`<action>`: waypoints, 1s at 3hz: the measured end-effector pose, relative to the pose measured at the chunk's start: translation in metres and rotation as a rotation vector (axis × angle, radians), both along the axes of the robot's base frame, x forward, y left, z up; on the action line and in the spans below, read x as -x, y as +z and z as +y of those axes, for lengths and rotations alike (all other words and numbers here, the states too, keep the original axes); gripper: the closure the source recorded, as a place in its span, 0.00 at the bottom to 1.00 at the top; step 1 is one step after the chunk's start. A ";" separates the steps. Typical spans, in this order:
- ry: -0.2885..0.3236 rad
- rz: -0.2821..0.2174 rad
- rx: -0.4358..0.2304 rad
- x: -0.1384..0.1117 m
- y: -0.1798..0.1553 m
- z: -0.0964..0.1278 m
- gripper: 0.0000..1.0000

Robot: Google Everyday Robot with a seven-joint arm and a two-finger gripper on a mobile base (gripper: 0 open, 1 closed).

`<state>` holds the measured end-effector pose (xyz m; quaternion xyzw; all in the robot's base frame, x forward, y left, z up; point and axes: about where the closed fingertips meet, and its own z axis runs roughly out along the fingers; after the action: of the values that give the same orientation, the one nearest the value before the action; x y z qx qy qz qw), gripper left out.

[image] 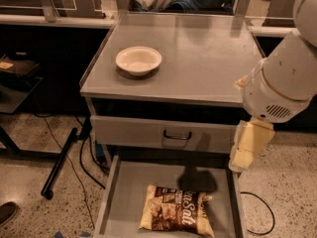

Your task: Pick brown chip bag from middle drawer and place on counter

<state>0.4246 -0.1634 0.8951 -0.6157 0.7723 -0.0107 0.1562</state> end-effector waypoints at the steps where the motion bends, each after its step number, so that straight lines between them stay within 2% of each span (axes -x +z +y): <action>1: -0.001 0.052 -0.025 0.015 -0.030 0.013 0.00; 2: 0.020 0.124 -0.056 0.027 -0.083 0.039 0.00; 3: 0.062 0.169 -0.073 0.022 -0.137 0.064 0.00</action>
Offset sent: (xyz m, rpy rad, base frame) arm -0.0397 0.0790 -0.1716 0.1004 0.2302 0.0602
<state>0.4022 -0.0991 0.7581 -0.6318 0.7632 0.0745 0.1130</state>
